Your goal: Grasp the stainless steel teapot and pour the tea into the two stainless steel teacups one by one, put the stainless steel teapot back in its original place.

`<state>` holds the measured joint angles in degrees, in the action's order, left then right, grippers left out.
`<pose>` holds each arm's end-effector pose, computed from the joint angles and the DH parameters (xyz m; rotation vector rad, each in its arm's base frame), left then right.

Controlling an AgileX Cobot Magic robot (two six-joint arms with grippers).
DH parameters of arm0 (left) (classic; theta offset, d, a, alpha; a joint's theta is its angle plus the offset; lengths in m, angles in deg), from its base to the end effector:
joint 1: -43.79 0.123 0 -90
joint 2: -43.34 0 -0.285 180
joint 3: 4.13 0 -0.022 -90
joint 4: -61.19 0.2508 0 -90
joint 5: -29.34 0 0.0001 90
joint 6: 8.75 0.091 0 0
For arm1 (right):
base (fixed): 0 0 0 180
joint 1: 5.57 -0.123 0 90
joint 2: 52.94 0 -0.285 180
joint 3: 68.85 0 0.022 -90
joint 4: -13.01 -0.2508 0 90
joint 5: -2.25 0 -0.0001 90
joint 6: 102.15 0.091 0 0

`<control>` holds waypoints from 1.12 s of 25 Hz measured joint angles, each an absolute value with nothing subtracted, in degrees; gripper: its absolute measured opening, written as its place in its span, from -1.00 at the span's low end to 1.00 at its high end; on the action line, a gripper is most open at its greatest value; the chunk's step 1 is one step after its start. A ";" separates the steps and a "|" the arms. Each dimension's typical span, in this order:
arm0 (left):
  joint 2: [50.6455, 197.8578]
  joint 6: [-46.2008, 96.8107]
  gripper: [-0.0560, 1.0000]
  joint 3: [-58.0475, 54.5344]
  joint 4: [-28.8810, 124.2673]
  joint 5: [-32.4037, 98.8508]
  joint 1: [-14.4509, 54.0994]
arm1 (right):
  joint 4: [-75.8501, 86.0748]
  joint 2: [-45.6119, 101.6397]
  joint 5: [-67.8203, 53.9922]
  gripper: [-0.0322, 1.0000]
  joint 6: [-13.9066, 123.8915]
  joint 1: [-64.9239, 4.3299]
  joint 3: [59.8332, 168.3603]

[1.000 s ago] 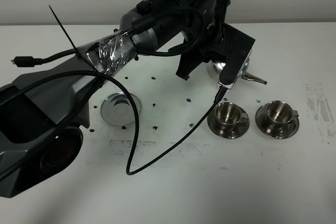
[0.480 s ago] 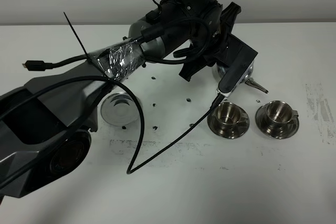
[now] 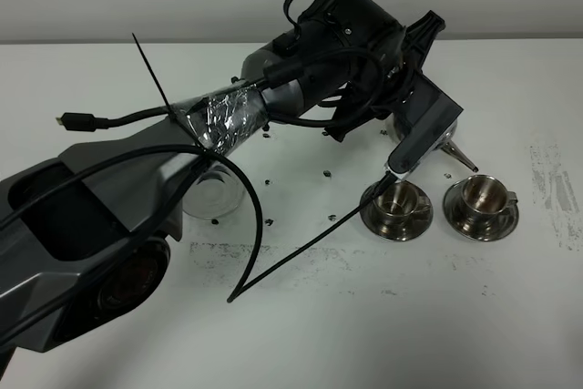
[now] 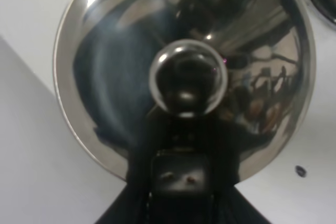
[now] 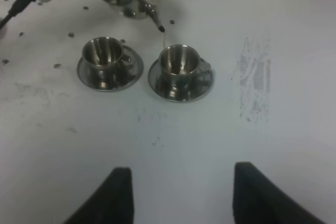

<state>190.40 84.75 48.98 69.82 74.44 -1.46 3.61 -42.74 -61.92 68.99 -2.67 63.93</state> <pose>0.3945 -0.3842 0.2146 2.3613 0.8000 0.5470 -0.0035 0.0136 0.2802 -0.1214 2.1077 0.0766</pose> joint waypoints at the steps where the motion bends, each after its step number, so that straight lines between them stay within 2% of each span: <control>1: 190.40 84.79 -0.52 48.98 70.13 74.31 -1.66 | 3.61 -42.74 -61.92 -0.12 68.99 -2.67 63.93; 28: 191.87 84.54 -0.52 48.98 75.58 71.68 -3.68 | 3.61 -42.74 -61.92 -0.12 68.99 -2.67 63.93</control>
<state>191.87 84.54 48.98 75.58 71.68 -3.68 3.61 -42.74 -61.92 68.99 -2.67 63.93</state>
